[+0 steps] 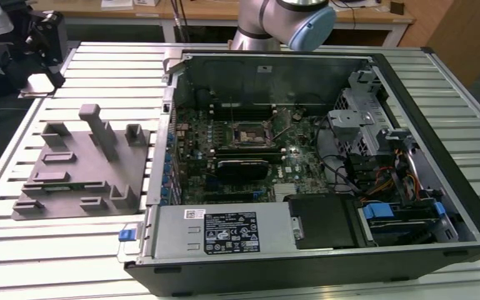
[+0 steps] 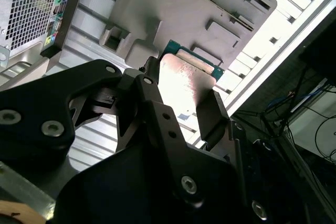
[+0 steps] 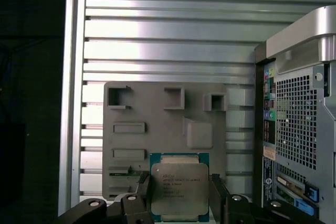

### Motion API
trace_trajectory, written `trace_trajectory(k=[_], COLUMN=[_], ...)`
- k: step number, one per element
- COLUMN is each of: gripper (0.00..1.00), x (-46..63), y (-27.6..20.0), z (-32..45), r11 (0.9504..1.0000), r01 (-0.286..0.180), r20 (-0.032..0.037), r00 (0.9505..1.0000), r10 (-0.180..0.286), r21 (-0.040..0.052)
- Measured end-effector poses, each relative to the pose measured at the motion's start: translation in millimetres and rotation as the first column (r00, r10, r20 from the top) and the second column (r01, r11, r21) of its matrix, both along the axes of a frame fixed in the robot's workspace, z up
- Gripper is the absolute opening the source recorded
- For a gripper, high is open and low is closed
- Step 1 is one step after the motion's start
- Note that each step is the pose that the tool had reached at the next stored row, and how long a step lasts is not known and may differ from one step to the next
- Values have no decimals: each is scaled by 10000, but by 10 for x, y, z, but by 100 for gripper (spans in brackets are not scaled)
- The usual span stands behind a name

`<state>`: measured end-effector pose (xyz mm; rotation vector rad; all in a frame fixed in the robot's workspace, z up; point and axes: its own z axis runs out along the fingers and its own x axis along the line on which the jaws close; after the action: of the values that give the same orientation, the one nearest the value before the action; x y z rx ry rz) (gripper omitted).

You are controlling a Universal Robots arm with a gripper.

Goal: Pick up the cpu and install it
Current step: 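Pick up the cpu and move it towards the insertion slot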

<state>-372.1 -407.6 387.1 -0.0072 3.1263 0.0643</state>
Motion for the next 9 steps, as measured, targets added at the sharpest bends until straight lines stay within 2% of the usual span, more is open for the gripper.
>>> trace_trajectory(k=[9], gripper=[53], x=[51], y=[0], z=[0], r11=[10000], r01=[1], r20=[1], r00=[10000], r10=[-1], r21=[0])
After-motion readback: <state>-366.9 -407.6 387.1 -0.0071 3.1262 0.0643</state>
